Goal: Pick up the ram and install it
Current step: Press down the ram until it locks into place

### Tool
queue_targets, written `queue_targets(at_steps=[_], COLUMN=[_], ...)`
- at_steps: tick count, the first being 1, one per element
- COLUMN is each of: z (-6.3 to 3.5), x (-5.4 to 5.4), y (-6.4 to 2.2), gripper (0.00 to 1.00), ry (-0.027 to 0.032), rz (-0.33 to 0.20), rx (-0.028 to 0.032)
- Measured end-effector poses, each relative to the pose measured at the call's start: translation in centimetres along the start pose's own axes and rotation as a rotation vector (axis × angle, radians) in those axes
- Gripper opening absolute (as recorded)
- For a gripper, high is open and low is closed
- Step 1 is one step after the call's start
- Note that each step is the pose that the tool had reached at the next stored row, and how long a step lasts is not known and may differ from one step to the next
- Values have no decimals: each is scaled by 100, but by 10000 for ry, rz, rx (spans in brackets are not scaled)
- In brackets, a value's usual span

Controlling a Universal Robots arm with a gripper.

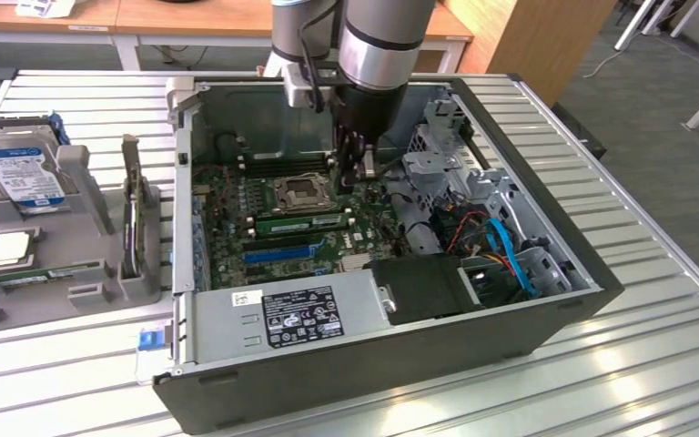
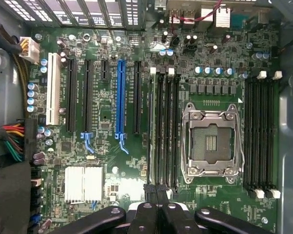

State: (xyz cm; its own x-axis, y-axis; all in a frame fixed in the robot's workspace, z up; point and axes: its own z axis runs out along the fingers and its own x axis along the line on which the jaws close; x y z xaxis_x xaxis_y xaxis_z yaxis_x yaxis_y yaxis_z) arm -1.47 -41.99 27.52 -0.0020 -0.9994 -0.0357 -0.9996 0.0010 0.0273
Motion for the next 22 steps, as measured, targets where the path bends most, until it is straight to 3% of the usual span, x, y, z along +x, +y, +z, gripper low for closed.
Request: queue_targets(at_steps=[22], z=[267], x=[9], y=[-7], gripper=[10], ry=[0], rz=[0], rx=[1])
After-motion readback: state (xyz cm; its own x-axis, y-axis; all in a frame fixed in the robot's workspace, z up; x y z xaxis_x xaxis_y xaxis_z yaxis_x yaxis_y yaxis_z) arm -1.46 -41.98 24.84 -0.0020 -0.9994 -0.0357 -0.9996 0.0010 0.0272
